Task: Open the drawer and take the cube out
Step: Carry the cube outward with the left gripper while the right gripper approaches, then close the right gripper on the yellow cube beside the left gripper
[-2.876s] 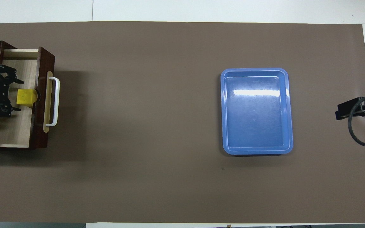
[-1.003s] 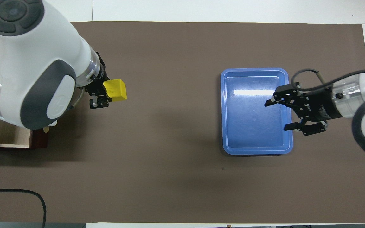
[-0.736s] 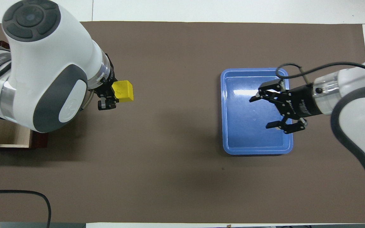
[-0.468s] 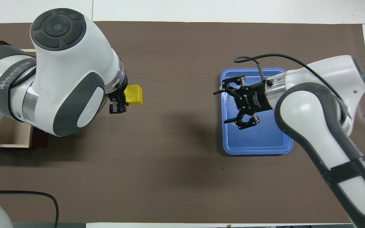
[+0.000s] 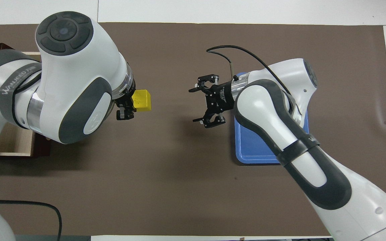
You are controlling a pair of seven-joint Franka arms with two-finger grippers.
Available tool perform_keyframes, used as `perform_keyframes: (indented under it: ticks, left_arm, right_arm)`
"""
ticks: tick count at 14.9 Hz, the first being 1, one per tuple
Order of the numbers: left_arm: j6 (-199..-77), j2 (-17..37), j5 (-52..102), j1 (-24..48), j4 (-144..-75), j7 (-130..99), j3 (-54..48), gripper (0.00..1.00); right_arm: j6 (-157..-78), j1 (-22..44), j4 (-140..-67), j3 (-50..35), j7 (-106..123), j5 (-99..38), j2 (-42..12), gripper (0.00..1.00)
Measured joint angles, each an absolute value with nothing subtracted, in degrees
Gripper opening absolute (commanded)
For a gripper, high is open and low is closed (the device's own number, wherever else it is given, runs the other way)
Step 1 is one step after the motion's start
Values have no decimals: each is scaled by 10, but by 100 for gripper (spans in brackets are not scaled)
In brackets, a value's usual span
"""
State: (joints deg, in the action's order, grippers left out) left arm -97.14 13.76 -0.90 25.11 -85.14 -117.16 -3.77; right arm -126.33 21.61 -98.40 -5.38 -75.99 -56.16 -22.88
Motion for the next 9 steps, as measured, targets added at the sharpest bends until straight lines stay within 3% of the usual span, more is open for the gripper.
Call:
perform_keyframes:
  ticks: [4, 9]
  left_arm:
    - [-971, 138, -9, 251, -852, -1172, -38, 0]
    - [-972, 138, -9, 251, -853, -1172, -38, 0]
  right_arm:
    - [-1296, 268, -940, -54, -816, -562, -250, 100]
    - [-1294, 271, -885, -52, -874, -560, -266, 100]
